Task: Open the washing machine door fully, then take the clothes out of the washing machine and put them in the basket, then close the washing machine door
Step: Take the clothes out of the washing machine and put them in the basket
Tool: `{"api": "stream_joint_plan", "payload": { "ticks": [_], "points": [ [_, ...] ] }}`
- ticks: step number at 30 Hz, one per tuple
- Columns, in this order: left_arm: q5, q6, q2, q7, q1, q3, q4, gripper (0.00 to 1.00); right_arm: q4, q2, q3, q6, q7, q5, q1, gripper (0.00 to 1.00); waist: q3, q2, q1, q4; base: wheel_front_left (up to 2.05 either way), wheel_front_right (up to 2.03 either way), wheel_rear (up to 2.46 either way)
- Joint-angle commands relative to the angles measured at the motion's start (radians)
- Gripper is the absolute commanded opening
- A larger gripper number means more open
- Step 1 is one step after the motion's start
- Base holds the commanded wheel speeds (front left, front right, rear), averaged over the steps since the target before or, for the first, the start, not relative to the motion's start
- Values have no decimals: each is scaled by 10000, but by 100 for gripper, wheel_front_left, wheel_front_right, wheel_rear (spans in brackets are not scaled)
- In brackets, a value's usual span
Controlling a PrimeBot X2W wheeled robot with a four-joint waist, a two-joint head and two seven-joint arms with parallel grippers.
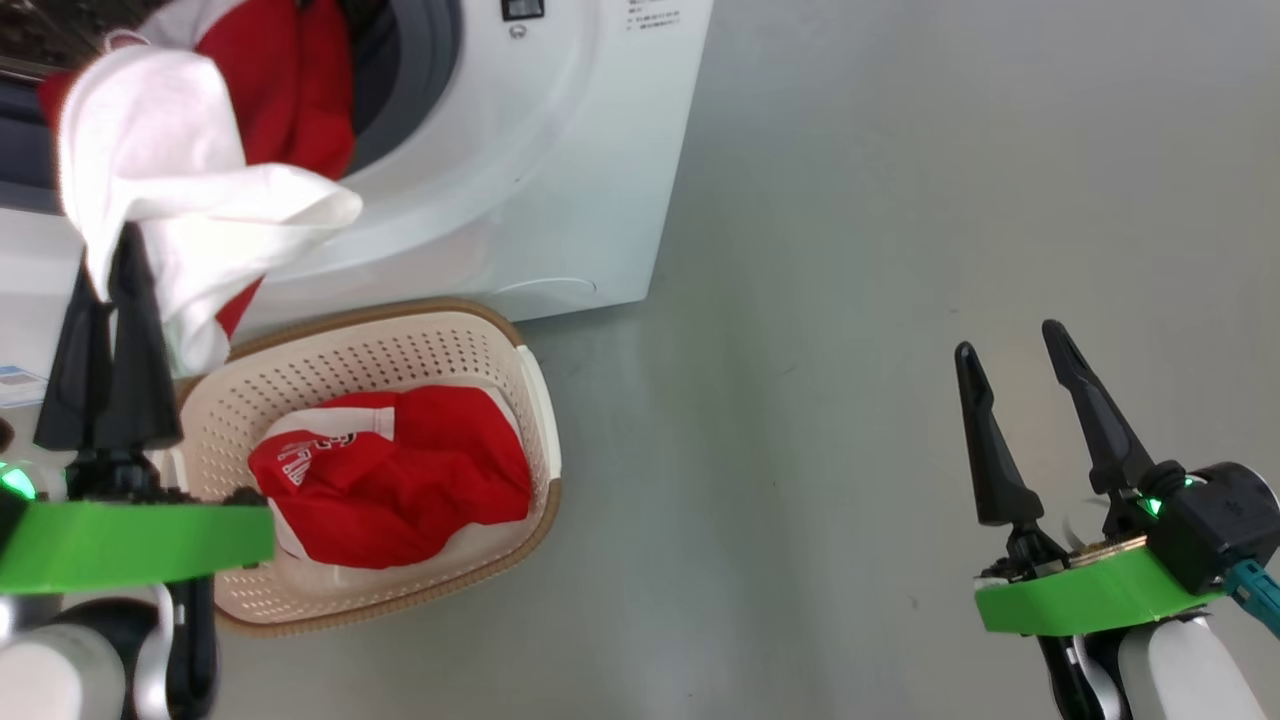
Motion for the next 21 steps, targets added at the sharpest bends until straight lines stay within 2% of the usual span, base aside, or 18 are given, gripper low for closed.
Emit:
{"api": "stream_joint_plan", "payload": {
  "ticks": [1, 15, 19, 21],
  "points": [
    [-8, 96, 201, -6, 103, 296, -500, 0, -275, -125, 113, 62, -65, -115, 198, 100, -228, 0, 0, 179, 0, 0, 0],
    [-340, 244, -523, -217, 1536, -232, -1132, 0, -450, -125, -100, 62, -65, -306, 550, 100, -645, 0, 0, 555, 0, 0, 0],
    [-534, 200, -806, -167, 1789, -541, -832, 0, -502, -125, -51, 62, -65, -319, 530, 100, -548, 0, 0, 600, 0, 0, 0],
    [-766, 23, -970, -196, 1727, -703, -163, 0, -519, -125, 3, 62, -65, -314, 453, 100, -405, 0, 0, 603, 0, 0, 0]
  ]
}}
